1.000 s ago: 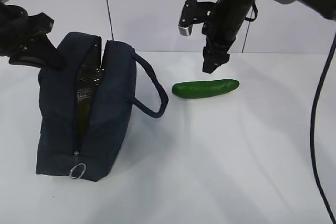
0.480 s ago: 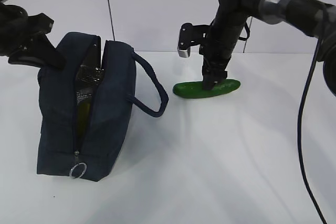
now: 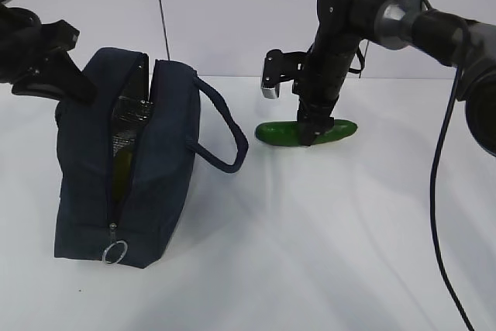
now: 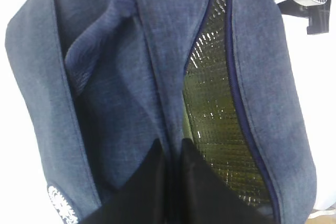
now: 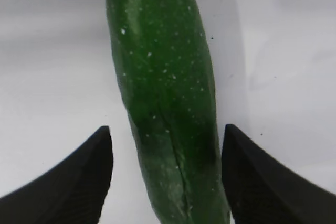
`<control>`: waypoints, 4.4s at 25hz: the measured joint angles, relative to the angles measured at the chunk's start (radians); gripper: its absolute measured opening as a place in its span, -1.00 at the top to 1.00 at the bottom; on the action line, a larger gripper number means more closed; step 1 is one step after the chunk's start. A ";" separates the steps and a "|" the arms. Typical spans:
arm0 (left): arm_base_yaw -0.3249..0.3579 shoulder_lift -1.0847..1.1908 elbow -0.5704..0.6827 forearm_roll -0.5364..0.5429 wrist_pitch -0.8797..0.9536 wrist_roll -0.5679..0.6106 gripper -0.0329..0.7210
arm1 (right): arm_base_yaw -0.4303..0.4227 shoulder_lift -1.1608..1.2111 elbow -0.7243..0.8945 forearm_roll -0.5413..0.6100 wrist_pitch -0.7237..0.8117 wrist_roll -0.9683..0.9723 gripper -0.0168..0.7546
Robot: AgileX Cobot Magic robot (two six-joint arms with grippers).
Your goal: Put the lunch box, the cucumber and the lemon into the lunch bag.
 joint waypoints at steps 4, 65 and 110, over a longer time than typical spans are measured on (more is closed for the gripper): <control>0.000 0.000 0.000 0.000 0.000 0.000 0.89 | 0.000 0.002 0.000 0.007 -0.001 0.000 -0.36; 0.000 0.000 0.000 0.002 -0.001 0.000 0.89 | 0.074 -0.494 0.081 0.454 0.016 1.111 -0.02; 0.000 0.000 0.000 -0.023 -0.035 0.000 0.89 | 0.158 -0.363 0.447 1.032 -0.231 1.029 -0.01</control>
